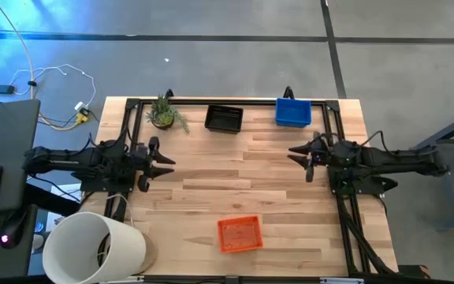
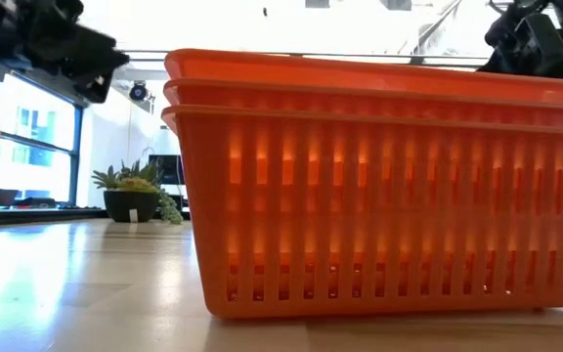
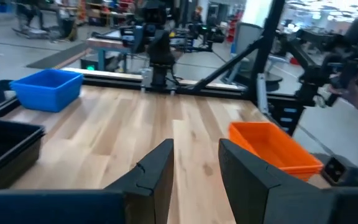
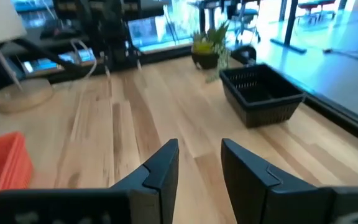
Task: Stack baskets by color
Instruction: Return to Home Position
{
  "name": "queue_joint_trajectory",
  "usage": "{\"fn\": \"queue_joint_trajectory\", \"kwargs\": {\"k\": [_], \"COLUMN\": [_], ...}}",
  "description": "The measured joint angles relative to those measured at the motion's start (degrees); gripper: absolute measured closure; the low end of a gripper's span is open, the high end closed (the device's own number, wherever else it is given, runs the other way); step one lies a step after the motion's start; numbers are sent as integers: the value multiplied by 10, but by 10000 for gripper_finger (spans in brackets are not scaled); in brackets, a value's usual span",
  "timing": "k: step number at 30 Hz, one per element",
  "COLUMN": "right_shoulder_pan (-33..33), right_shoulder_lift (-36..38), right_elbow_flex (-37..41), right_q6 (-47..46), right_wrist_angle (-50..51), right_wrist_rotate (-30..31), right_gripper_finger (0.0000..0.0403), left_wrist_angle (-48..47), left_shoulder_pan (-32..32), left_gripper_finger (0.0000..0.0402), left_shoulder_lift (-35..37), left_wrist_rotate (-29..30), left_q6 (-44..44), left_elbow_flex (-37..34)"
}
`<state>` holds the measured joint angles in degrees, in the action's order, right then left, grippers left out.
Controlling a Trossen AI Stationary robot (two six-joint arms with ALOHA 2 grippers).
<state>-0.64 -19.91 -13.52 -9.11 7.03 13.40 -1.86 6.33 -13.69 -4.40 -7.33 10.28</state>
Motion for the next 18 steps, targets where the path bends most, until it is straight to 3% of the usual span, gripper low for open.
{"fn": "queue_joint_trajectory", "kwargs": {"k": [8,18], "right_shoulder_pan": [0,0], "right_shoulder_lift": [89,134], "right_elbow_flex": [13,13], "right_q6": [1,-30], "right_wrist_angle": [45,103], "right_wrist_rotate": [1,1], "right_gripper_finger": [293,293], "left_wrist_angle": [-5,-25], "left_shoulder_pan": [0,0], "left_gripper_finger": [287,287], "left_shoulder_lift": [65,79], "left_wrist_rotate": [26,48], "left_q6": [4,0], "left_elbow_flex": [-51,-78]}}
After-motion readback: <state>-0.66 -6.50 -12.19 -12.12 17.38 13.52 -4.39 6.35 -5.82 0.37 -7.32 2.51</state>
